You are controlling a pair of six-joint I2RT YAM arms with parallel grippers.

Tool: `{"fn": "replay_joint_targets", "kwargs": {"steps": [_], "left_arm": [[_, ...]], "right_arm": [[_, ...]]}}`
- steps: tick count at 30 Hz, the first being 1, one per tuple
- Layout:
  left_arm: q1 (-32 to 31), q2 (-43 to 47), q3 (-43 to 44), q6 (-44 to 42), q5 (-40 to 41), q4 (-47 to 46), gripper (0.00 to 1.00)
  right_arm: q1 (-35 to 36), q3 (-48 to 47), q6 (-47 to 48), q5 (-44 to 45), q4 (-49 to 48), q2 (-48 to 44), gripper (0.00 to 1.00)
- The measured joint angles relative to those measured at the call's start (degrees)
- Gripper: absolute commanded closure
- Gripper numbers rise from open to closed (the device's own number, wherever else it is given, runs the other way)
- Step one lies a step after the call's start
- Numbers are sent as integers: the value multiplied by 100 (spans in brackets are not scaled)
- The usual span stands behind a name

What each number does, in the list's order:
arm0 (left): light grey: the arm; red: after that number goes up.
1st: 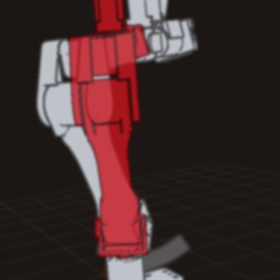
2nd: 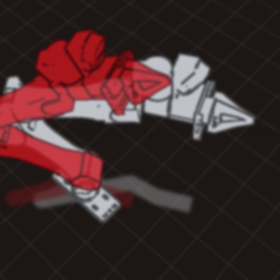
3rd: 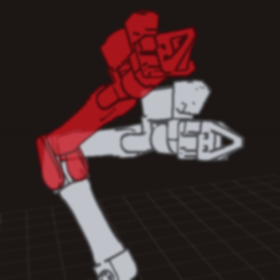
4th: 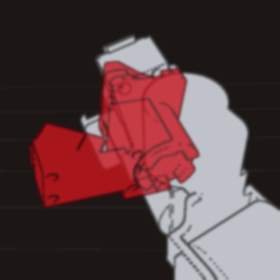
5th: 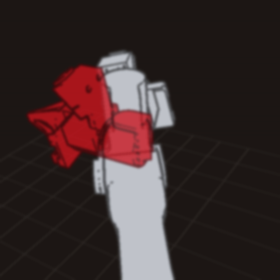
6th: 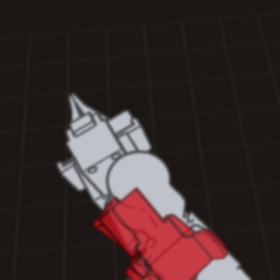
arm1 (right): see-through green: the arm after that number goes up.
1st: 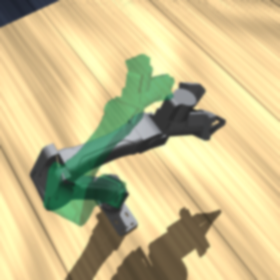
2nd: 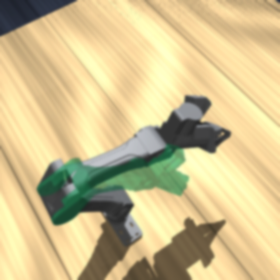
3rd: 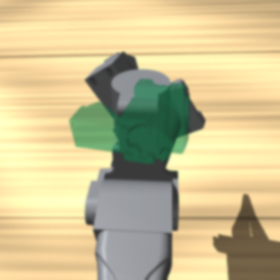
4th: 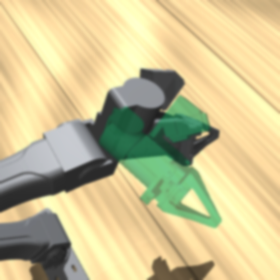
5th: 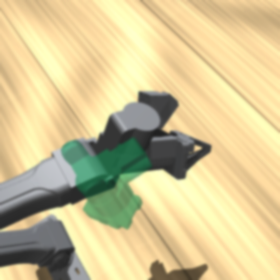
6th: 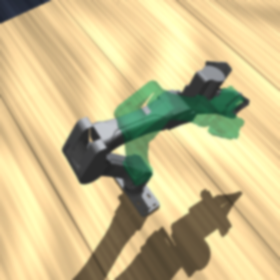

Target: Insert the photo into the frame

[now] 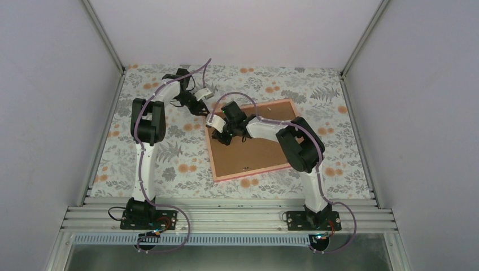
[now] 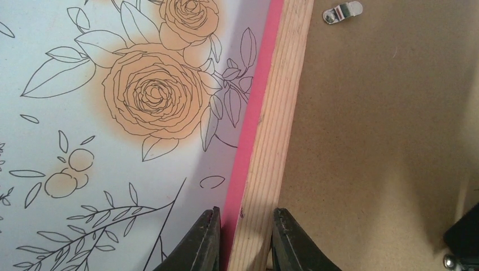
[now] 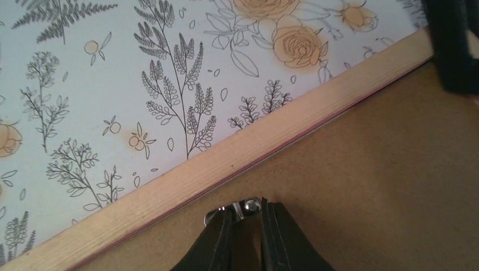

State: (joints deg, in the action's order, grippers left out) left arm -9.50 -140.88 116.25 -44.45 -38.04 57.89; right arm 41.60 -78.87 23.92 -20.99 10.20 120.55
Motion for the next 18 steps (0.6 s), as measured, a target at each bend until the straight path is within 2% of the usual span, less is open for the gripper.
{"fn": "replay_joint_targets", "kwargs": {"steps": [11, 18], "left_arm": [[-4, 0, -4, -79, 2, -2, 81], [-11, 116, -219, -125, 7, -186, 82]], "right_arm": [[39, 61, -57, 70, -317, 129, 81], [66, -79, -358, 212, -531, 284, 84]]}}
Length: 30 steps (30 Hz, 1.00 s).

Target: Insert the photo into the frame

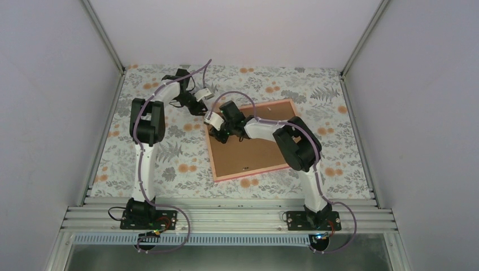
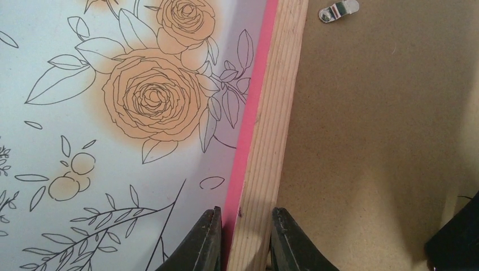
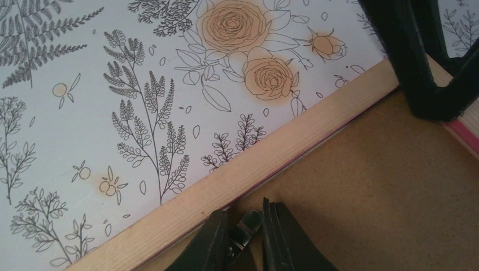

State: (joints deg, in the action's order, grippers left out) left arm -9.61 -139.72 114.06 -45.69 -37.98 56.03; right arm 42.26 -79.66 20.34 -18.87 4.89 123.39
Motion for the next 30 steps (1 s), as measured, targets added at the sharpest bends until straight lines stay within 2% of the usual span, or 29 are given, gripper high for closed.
{"fn": "replay_joint_targets", "kwargs": {"steps": [8, 13, 17, 24, 30], "left_arm": [[-4, 105, -177, -15, 20, -199, 81], [11, 35, 17, 31, 52, -15, 78], [11, -103, 326, 111, 133, 229, 78], [11, -376, 844, 85, 151, 538, 78], [7, -378, 839, 66, 155, 533, 78]], "right_arm": [[9, -11, -284, 83, -39, 0, 77], [-122, -227, -313, -160, 435, -74, 63], [-435, -367, -238, -597, 852, -356, 59], [-1128, -647, 308, -1344, 1456, -656, 59], [-887, -1060, 334, -1587, 1725, -251, 68]]}}
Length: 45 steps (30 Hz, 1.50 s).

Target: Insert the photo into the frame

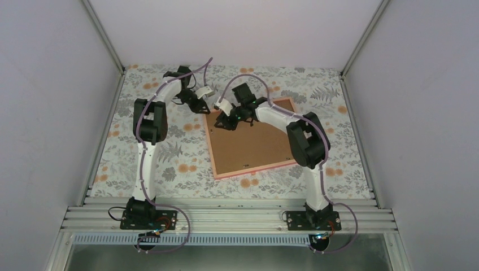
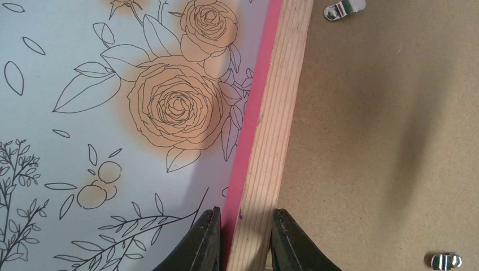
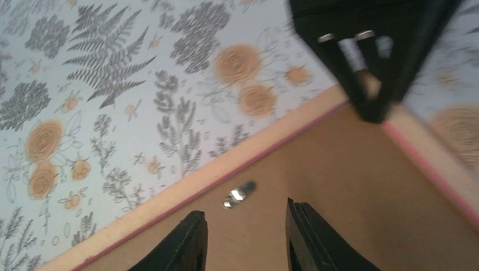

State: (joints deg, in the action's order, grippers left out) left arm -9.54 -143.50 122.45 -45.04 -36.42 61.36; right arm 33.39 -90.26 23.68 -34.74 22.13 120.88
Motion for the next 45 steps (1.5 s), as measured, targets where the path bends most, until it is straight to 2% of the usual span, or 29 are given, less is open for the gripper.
{"fn": "replay_joint_targets", "kwargs": {"steps": [4, 12, 18, 24, 38, 45], "left_arm": [[0, 11, -50, 0, -28, -46, 79], [0, 42, -131, -11, -61, -129, 81], [0, 42, -136, -66, -68, -138, 82], [0, 42, -136, -79, -66, -142, 82], [-2, 35, -107, -107, -42, -118, 83], [-11, 33, -85, -114, -17, -96, 83]], "right_arm": [[308, 192, -79, 118, -39, 61, 84], [483, 162, -452, 951, -304, 474, 96], [474, 105, -579, 1414, -424, 551, 96], [518, -24, -570, 1460, -529, 675, 96], [603, -26, -146, 796, -328, 695, 96], [590, -164, -151, 778, -199, 748, 93]]}}
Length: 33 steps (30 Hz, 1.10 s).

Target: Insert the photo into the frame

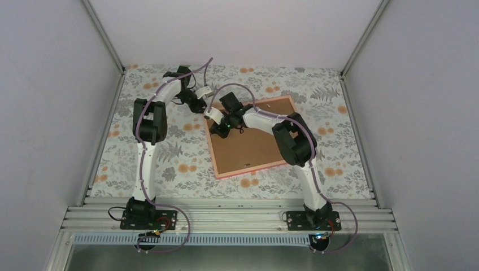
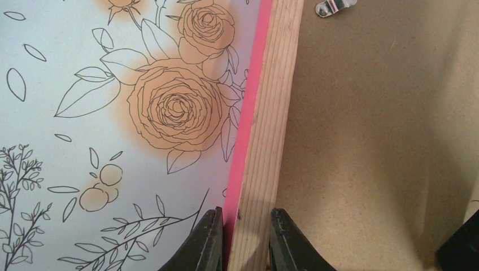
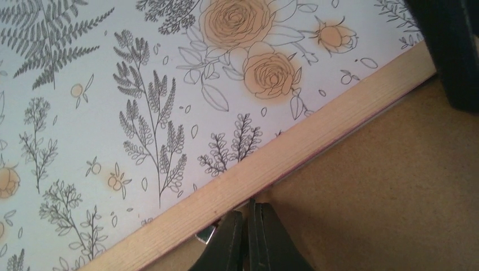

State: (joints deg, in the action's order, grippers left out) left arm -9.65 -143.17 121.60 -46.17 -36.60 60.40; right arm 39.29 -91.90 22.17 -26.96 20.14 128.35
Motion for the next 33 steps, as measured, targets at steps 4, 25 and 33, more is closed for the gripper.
{"fn": "replay_joint_targets", "kwargs": {"steps": [4, 25, 33], "left_arm": [[-2, -2, 13, -11, 11, 11, 82], [-125, -118, 651, 199, 92, -20, 46], [-564, -726, 1458, 168, 170, 61, 60]], "right_arm": [[-72, -249, -138, 24, 142, 68, 84], [-2247, 96, -76, -205, 614, -1012, 56], [-2597, 514, -122, -79, 667, -1012, 62]]}}
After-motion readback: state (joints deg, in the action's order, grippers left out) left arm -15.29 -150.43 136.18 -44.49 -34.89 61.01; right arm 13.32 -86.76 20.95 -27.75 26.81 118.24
